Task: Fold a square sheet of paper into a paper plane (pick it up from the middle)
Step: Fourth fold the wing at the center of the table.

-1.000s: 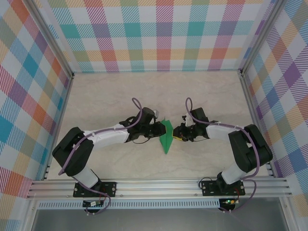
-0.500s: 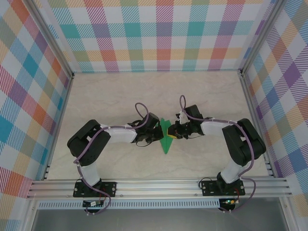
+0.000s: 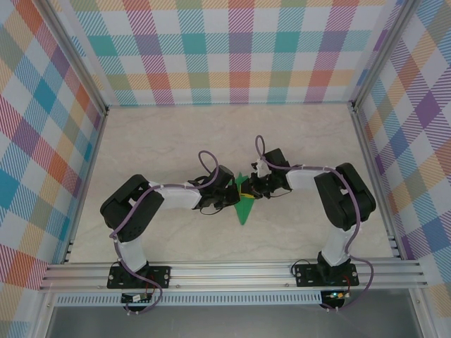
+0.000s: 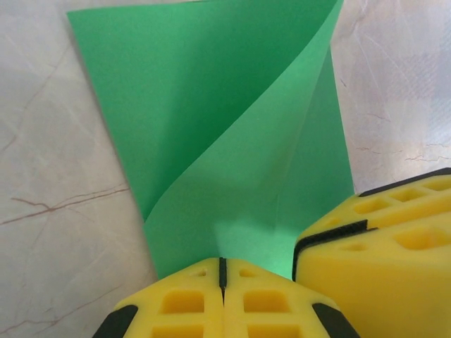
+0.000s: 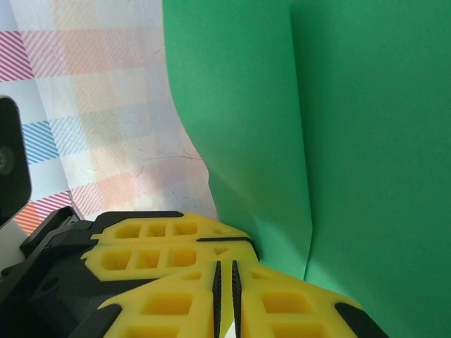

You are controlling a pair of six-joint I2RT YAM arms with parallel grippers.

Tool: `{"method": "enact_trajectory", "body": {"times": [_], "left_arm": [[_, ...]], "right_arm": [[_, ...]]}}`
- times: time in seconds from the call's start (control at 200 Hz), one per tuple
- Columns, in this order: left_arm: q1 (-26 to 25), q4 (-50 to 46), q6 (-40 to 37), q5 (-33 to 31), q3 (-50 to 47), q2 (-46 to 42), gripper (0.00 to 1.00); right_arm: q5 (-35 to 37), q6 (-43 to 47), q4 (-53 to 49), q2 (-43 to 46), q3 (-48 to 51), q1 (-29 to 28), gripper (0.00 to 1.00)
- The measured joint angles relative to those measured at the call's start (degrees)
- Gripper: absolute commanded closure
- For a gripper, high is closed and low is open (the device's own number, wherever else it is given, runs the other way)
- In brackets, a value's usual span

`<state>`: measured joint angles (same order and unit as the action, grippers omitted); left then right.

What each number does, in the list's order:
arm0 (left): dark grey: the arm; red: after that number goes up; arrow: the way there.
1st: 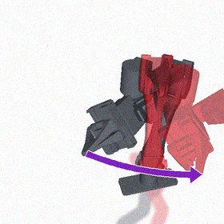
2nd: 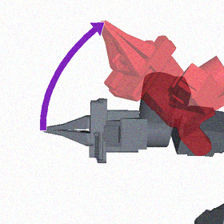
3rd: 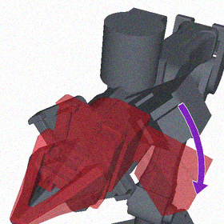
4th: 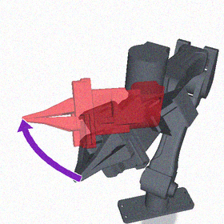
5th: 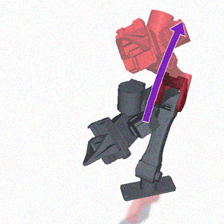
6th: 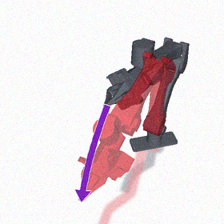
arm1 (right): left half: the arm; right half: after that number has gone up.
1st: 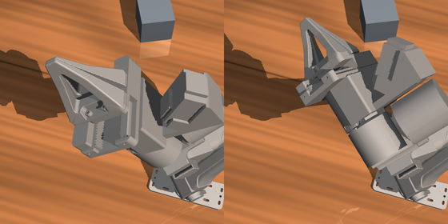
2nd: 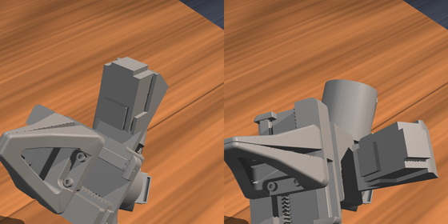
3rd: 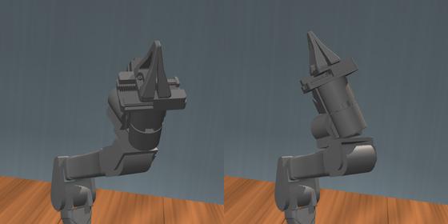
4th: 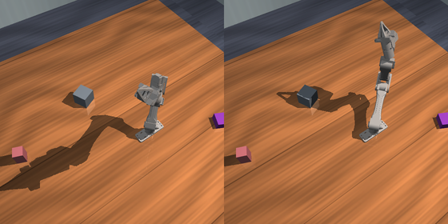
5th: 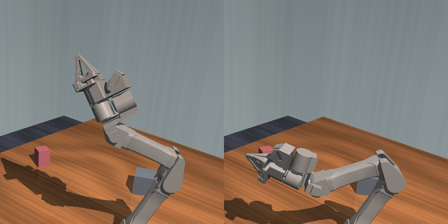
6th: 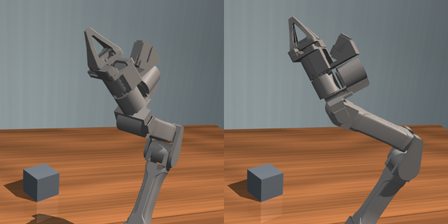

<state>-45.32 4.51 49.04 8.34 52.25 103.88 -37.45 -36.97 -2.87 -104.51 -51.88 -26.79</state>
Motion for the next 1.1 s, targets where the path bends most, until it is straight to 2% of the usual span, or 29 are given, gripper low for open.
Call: {"method": "enact_trajectory", "body": {"times": [0.225, 0.395, 0.59, 0.765, 0.98, 1.1], "left_arm": [[0.00, -0.37, -0.26, -0.33, -0.20, -0.81, 0.95], [-0.24, -0.35, -0.63, -0.28, -1.62, -5.70, 0.91], [-3.06, -0.24, -0.66, 0.11, -1.86, -10.21, 0.91], [-5.51, -0.22, 0.17, -0.33, -1.86, -9.03, 0.94], [-7.50, -0.33, 2.95, -2.58, -2.21, -3.52, 1.00], [-7.85, -0.76, 4.31, -4.24, -2.38, -2.21, 1.00]], "right_arm": [[0.85, 1.40, -1.49, -3.69, -2.36, -0.24, 0.86], [0.74, 1.84, -1.38, -4.44, -2.47, -0.46, 0.86], [0.76, 1.86, -1.38, -4.44, -2.47, -0.48, 0.85], [0.79, 1.86, -1.38, -4.44, -2.47, -0.48, 0.85], [0.81, 1.86, -1.40, -4.44, -2.47, -0.48, 0.85], [0.83, 1.88, -1.42, -4.44, -2.49, -0.52, 0.85]]}}
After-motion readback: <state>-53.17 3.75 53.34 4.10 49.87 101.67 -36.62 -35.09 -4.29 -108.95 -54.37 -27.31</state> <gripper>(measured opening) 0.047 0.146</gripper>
